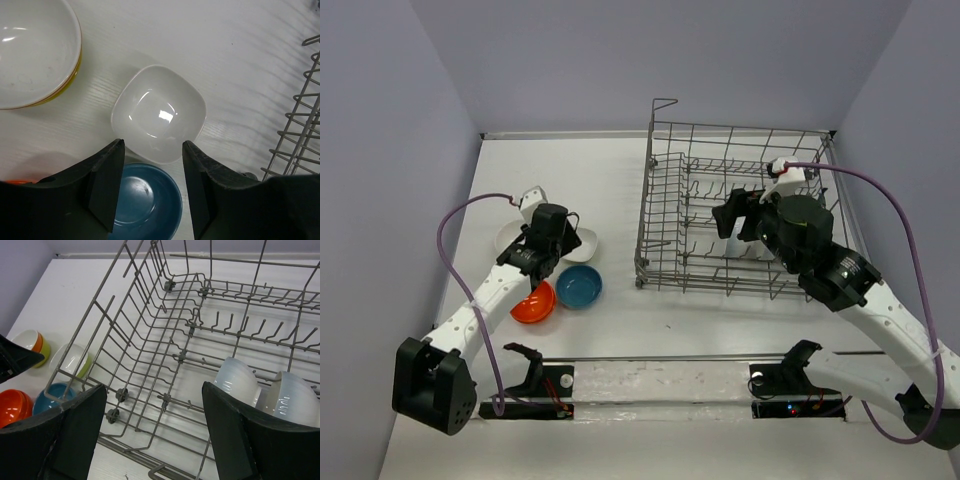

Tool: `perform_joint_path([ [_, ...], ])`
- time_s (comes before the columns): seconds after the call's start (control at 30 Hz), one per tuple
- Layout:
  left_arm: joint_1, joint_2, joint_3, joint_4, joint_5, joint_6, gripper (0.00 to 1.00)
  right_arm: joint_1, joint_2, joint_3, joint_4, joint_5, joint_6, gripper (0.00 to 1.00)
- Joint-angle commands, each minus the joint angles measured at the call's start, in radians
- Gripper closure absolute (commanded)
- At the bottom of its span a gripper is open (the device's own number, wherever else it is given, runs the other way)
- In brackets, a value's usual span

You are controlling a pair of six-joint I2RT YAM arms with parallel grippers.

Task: Load the bowls into the dish rack
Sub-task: Pick up the bowl from the bowl.

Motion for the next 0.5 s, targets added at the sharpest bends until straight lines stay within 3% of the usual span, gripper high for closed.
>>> perform_joint_path([
  [0.0, 0.020, -0.018, -0.023, 0.060, 0.001, -0.036, 0.40, 0.007, -0.012, 0.002, 0.055, 0.002, -0.013, 0.18],
  [0.47, 0.037, -0.027, -0.055, 0.071, 0.073, -0.024, 0.40, 0.007, 0.006, -0.015, 0.064, -0.025, -0.011, 0.17],
])
